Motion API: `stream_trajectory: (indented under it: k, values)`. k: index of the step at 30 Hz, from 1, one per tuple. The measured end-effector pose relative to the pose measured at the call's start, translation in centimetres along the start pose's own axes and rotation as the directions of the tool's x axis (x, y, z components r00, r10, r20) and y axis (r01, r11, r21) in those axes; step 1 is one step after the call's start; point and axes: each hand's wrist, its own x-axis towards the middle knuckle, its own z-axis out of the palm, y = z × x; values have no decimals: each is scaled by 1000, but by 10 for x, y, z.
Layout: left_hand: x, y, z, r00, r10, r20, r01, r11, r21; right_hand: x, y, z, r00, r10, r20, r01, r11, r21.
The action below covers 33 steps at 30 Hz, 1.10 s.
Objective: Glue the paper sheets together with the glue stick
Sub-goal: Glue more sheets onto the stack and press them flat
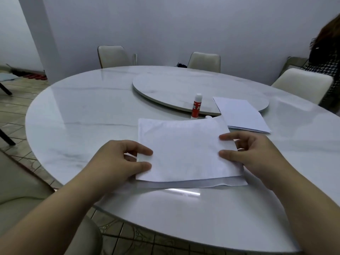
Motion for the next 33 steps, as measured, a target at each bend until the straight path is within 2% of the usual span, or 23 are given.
stream_trajectory:
  k: [4,11,17,26,33]
  values:
    - [2,-4,-1,999,5,45,-9,997,75,0,11,2,997,58,56,-60,998,25]
    - [8,-9,-1,993,75,90,-93,970,223,0,19,1,997,30,77,-24,997,-68]
    - [9,-11,-2,990,95,102,-118,964,240,-1,22,2,997,47,63,-43,997,-59]
    - [10,-12,-3,991,59,121,-76,987,143,-1,26,1,995,58,86,-53,997,-62]
    - [9,-14,-1,983,124,134,-148,970,192,-2,24,2,993,75,95,-69,996,-60]
